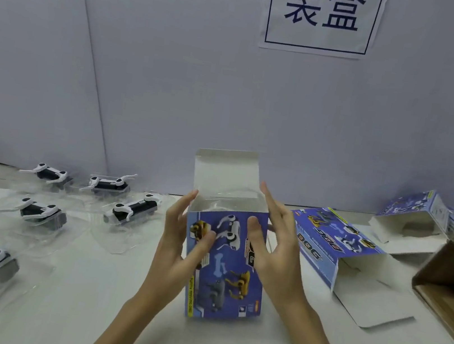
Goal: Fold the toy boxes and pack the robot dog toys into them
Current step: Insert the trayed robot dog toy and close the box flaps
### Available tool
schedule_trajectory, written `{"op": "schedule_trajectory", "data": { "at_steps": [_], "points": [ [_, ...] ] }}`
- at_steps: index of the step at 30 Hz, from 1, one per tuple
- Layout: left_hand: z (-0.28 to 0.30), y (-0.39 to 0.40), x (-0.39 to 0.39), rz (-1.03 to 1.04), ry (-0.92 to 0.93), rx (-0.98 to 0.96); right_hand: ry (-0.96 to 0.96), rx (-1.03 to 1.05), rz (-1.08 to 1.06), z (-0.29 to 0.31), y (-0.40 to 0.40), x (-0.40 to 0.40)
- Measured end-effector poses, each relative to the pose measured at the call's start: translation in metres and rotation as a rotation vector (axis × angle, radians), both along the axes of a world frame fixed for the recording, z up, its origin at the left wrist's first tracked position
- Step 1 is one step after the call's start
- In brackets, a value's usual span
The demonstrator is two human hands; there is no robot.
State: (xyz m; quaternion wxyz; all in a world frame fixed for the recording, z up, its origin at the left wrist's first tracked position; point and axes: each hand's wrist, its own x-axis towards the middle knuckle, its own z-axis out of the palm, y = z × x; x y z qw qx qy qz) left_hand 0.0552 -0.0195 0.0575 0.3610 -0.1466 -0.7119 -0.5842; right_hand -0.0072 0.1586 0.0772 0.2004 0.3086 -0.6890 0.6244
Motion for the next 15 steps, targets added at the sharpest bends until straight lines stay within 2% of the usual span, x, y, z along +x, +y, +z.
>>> {"op": "schedule_trajectory", "data": {
  "at_steps": [3, 5, 7, 12, 15],
  "points": [
    [0.007, -0.003, 0.004, -0.104, -0.112, 0.101, -0.122, -0.034, 0.201, 0.003, -0.004, 0.005],
    [0.010, -0.004, 0.005, -0.147, -0.151, 0.138, -0.183, -0.059, 0.249, 0.004, -0.004, 0.007],
    [0.012, -0.003, 0.006, -0.132, -0.150, 0.119, -0.180, -0.084, 0.213, 0.006, -0.004, 0.010],
    [0.017, -0.001, 0.006, 0.081, -0.133, -0.014, -0.120, -0.135, 0.060, 0.010, -0.011, 0.014],
    [0.023, 0.002, 0.006, 0.032, -0.118, 0.067, -0.070, -0.149, 0.017, 0.009, -0.012, 0.014]
  ]
}}
